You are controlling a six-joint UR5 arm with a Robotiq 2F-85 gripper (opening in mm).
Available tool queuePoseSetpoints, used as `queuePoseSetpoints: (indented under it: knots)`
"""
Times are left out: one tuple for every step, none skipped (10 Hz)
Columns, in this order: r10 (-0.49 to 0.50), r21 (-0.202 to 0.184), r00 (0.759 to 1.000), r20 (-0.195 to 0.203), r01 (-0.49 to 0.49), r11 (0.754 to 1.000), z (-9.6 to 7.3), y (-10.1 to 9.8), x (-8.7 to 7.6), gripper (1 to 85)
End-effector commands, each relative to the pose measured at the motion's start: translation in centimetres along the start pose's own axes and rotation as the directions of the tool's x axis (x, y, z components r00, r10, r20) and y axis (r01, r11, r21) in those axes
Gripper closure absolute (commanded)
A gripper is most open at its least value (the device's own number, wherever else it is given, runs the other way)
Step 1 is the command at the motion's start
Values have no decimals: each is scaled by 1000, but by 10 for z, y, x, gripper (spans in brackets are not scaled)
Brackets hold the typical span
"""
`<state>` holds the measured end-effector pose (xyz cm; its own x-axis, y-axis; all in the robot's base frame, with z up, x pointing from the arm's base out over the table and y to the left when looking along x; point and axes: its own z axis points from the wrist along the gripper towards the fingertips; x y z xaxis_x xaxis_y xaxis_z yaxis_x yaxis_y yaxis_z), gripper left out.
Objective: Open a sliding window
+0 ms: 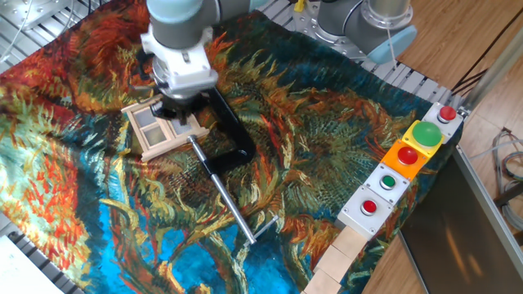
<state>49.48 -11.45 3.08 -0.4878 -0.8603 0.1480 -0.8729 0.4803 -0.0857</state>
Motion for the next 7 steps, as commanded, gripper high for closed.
queuePoseSetpoints:
  knots:
    - [24, -20, 999, 29, -23, 1000, -20, -11, 25, 303]
    - [78, -4, 995, 63, -78, 997, -20, -16, 16, 367]
    - [141, -1, 986, 84, -141, 990, -21, -18, 11, 510]
    - [192, -28, 975, 113, -191, 981, -21, -14, 2, 590]
    - [241, -31, 963, 119, -239, 971, -22, -15, 1, 833]
    - [289, -33, 950, 115, -287, 957, -22, -16, 1, 843]
    - [304, -26, 944, 131, -303, 953, -22, -20, -2, 843]
